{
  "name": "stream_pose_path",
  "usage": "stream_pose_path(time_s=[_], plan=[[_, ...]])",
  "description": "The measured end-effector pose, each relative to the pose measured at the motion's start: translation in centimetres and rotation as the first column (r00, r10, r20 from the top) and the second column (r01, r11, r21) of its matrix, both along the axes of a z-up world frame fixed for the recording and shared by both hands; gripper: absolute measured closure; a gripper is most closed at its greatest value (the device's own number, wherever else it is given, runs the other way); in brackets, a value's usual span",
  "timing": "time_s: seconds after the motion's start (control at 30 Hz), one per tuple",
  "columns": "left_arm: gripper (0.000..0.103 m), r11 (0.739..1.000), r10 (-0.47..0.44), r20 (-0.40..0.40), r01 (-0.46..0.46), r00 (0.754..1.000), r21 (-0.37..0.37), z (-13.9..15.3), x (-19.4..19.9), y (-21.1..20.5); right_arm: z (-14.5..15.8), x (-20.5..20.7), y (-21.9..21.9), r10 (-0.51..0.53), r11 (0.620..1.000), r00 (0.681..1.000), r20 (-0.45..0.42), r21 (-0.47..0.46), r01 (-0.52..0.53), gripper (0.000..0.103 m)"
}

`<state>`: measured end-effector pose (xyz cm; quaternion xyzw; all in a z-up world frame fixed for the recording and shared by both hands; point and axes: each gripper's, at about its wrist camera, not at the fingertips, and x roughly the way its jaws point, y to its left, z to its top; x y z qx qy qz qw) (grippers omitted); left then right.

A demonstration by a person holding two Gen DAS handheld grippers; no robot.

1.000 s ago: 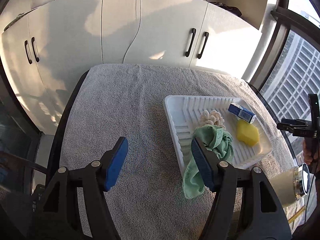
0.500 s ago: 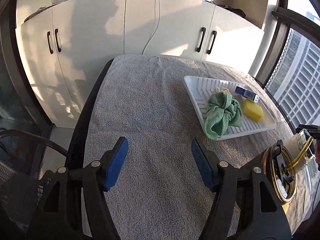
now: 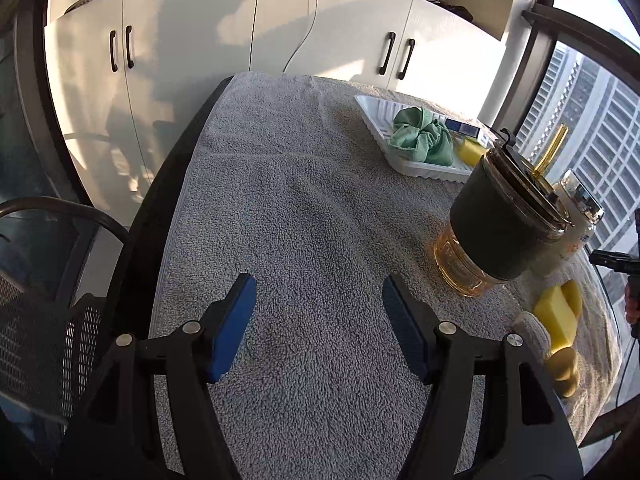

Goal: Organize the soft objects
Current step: 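Move both grippers back toward the remaining items beside the tumbler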

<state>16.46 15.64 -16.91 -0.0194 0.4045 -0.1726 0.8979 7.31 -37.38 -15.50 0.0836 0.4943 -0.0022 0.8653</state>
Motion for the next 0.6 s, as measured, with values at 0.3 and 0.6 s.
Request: stream_pose_path(time_s=[0.3,0.6], plan=[[0.039,0.998,-0.067,0.014,0.067,0.998,-0.009,0.3,-6.3,-1.6,-0.7,-5.5,3.9,0.023,0.999,1.000,-0.001,0.034,-0.023,0.031],[0.039,0.991,-0.123,-0.029,0.121,0.992,-0.062,0.9,-10.9,-6.1,-0.3,-8.5,10.5,0.130,0.990,0.991,0.028,0.047,-0.131,0.031]])
